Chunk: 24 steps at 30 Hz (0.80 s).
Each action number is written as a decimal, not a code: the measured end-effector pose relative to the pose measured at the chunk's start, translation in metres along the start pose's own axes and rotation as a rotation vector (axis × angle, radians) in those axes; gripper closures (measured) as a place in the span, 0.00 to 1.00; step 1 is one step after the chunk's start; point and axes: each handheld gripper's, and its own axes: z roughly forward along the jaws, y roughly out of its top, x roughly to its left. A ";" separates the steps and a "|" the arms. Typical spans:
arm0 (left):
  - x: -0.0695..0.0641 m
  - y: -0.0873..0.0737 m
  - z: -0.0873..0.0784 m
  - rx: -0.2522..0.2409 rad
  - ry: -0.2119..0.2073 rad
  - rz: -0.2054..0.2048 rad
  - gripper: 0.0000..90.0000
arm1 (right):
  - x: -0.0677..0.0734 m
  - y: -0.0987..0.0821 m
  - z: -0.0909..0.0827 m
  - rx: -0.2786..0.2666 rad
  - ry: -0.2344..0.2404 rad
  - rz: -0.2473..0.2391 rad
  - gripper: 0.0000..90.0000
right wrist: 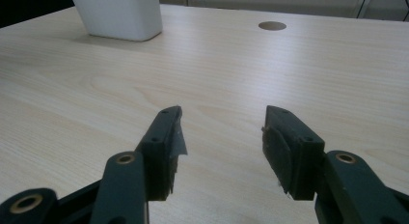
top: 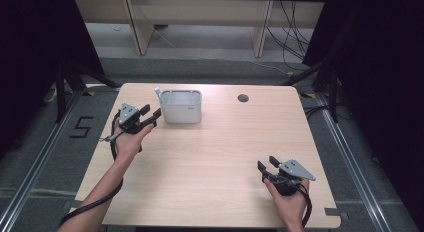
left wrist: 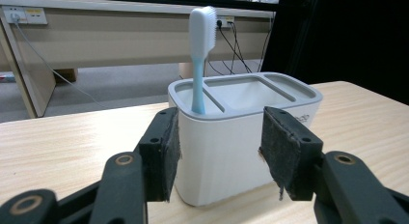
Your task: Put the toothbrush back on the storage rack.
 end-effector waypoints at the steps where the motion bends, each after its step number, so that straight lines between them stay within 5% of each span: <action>1: -0.001 0.000 -0.004 0.002 -0.001 0.001 0.53 | 0.000 0.000 0.000 -0.002 -0.002 -0.004 0.54; 3: -0.002 -0.001 -0.006 0.003 -0.003 -0.003 0.52 | 0.003 -0.001 0.000 0.008 -0.001 0.038 0.54; 4: -0.003 -0.002 -0.008 0.003 -0.006 -0.002 0.52 | 0.000 0.000 0.000 -0.002 -0.003 -0.006 0.54; 12: -0.009 -0.007 -0.024 0.012 -0.015 0.009 0.51 | 0.003 -0.001 0.000 0.004 0.001 0.029 0.54; 18: -0.010 -0.010 -0.031 0.016 -0.017 0.011 0.51 | 0.000 0.000 0.000 -0.004 -0.003 -0.003 0.54; 19: -0.010 -0.011 -0.033 0.019 -0.018 0.009 0.51 | 0.003 0.000 0.000 0.005 0.001 0.029 0.54; 24: -0.010 -0.015 -0.042 0.011 -0.022 0.011 0.50 | 0.000 0.000 0.000 -0.009 -0.010 -0.015 0.54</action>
